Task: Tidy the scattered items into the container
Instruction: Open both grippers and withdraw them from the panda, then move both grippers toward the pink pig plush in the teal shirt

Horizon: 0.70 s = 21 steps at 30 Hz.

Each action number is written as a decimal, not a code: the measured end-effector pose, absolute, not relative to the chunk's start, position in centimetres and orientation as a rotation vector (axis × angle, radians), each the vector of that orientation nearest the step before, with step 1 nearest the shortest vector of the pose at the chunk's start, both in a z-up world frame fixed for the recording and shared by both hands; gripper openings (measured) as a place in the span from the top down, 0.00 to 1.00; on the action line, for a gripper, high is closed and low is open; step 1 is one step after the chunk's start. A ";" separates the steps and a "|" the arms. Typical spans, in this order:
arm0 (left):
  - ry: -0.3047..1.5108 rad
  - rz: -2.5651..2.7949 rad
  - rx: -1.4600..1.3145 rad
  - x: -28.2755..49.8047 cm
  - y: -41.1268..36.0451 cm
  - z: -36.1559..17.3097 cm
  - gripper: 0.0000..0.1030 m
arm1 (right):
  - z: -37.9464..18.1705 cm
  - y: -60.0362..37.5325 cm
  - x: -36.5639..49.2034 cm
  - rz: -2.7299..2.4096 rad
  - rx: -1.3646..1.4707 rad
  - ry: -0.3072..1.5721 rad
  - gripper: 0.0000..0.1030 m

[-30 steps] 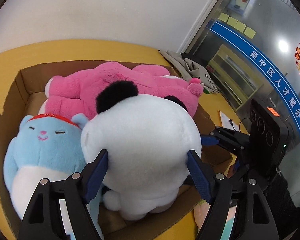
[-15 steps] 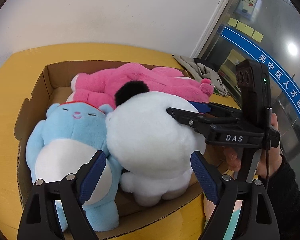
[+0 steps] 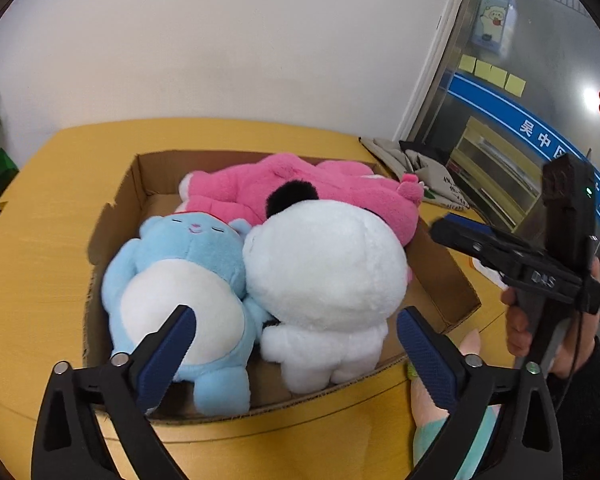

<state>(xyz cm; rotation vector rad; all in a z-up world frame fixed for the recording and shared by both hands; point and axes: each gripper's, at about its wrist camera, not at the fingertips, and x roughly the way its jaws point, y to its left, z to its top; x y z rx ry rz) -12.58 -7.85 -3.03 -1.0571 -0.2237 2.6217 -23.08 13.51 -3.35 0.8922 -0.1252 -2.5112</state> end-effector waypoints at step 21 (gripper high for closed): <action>-0.198 2.768 -0.961 -1.9 -6.9 0.1 0.00 | -3.0 13.9 -8.7 -2.694 0.911 -0.065 0.08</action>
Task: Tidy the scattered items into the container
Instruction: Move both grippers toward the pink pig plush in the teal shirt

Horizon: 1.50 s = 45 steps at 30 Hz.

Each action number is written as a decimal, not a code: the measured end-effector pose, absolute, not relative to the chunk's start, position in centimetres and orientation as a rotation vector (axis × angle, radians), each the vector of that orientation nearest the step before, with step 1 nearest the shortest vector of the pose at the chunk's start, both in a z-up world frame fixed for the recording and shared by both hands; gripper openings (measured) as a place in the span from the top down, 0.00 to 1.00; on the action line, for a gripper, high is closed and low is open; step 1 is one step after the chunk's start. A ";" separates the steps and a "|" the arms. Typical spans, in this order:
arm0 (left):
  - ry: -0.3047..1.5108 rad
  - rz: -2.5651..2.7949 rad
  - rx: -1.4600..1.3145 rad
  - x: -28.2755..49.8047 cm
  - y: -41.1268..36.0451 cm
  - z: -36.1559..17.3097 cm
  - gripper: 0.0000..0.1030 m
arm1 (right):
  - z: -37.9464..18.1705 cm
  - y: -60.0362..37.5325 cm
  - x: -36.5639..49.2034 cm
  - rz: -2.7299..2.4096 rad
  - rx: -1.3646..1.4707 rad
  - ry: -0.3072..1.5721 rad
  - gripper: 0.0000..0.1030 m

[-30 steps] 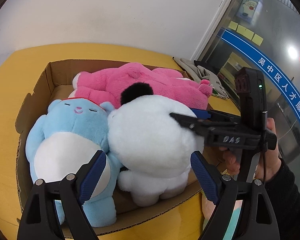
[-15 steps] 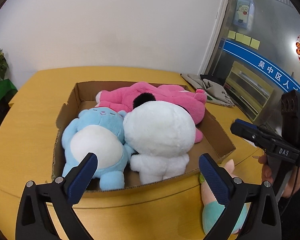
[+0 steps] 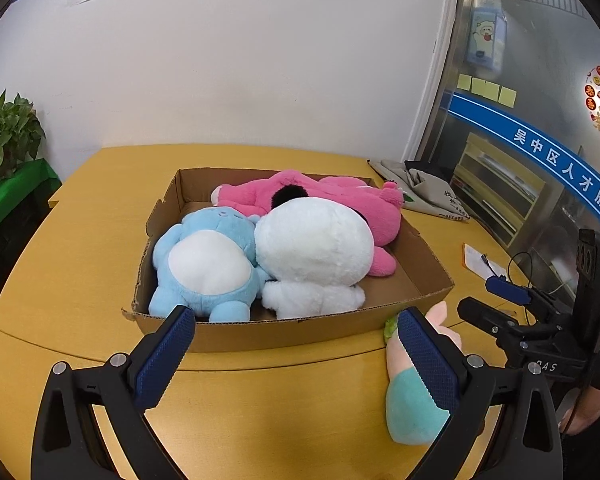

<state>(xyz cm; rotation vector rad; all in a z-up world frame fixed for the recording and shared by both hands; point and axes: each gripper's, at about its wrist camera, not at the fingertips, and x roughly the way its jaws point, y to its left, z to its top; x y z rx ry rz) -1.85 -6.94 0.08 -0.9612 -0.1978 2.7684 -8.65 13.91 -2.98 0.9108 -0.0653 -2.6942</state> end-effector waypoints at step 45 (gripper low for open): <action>-0.143 2.674 -0.924 -1.4 -2.6 1.0 0.00 | -2.6 15.1 -4.5 -2.836 0.958 0.015 0.08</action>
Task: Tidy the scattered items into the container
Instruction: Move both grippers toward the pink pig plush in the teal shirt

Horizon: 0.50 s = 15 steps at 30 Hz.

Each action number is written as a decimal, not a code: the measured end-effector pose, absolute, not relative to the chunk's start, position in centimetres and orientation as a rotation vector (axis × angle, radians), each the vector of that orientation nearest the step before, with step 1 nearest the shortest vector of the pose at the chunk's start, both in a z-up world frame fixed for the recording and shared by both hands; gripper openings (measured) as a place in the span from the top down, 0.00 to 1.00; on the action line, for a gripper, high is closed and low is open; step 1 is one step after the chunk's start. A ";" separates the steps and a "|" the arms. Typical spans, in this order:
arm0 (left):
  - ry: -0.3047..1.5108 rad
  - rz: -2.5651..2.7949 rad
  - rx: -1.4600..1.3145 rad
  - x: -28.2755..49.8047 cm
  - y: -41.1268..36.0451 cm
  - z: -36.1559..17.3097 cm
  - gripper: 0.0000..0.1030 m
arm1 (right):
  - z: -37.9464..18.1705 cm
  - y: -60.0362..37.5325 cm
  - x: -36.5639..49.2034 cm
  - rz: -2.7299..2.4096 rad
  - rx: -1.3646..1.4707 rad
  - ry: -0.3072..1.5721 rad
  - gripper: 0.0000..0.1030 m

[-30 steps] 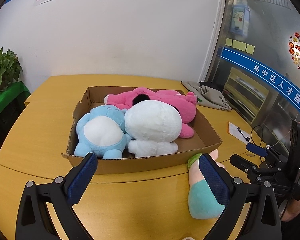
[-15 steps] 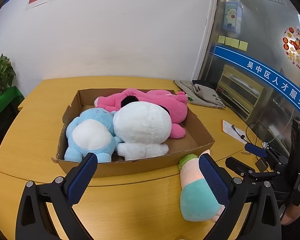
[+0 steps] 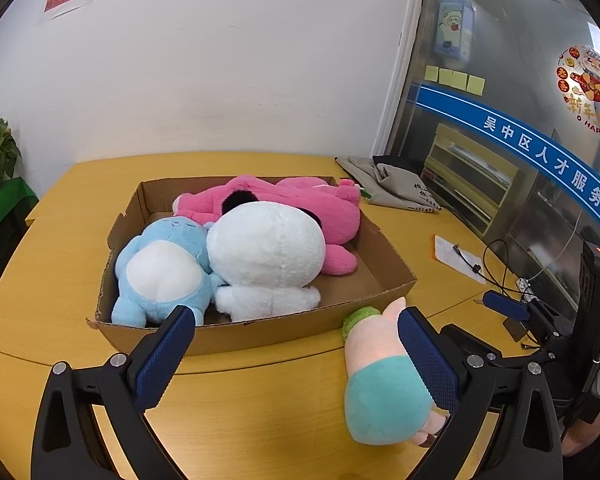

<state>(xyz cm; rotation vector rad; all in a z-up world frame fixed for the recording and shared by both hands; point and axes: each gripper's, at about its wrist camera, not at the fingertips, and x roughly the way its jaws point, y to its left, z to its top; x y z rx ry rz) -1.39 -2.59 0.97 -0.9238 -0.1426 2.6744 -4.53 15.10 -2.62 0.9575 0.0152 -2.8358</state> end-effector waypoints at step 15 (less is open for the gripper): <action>-0.106 2.624 -0.938 -2.3 -0.6 0.6 0.00 | -3.0 15.8 -4.5 -2.840 0.984 0.008 0.08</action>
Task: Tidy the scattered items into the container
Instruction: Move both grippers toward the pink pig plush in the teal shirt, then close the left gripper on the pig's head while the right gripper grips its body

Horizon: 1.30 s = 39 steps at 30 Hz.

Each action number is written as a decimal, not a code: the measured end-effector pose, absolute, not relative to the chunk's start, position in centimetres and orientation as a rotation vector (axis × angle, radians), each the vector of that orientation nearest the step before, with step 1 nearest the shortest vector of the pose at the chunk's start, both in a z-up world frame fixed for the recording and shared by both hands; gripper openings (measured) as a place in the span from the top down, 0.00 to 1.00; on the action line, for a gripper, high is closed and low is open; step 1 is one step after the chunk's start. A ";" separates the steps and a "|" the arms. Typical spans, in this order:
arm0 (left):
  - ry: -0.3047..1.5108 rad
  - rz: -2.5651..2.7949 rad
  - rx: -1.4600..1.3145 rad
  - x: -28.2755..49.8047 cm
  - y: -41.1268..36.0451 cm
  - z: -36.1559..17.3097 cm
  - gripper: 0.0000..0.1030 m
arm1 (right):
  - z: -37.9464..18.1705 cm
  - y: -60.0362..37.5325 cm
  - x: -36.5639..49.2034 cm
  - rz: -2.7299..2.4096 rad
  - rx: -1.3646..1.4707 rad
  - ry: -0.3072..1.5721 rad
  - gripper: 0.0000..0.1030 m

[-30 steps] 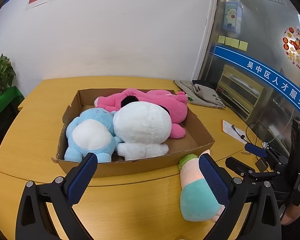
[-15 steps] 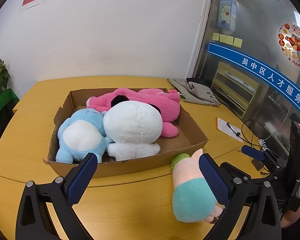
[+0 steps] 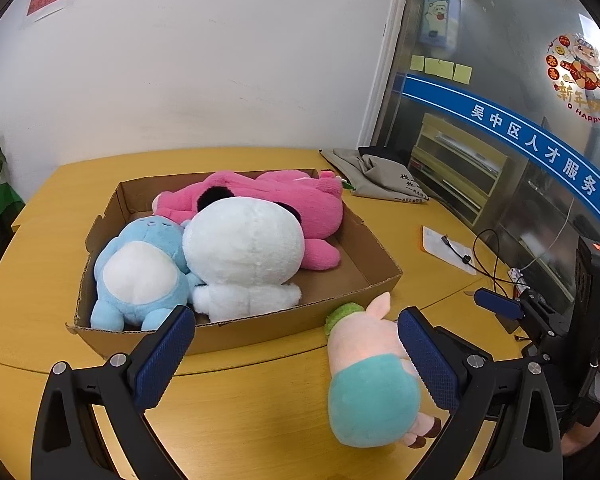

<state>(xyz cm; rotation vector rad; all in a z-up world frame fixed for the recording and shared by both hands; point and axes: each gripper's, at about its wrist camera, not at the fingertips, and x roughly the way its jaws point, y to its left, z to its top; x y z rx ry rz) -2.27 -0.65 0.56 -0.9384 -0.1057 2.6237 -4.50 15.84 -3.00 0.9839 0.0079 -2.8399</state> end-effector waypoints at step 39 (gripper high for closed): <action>-0.141 1.995 -1.335 -12.3 9.7 -12.6 0.14 | -13.3 18.4 -3.0 -2.471 1.161 -0.210 0.21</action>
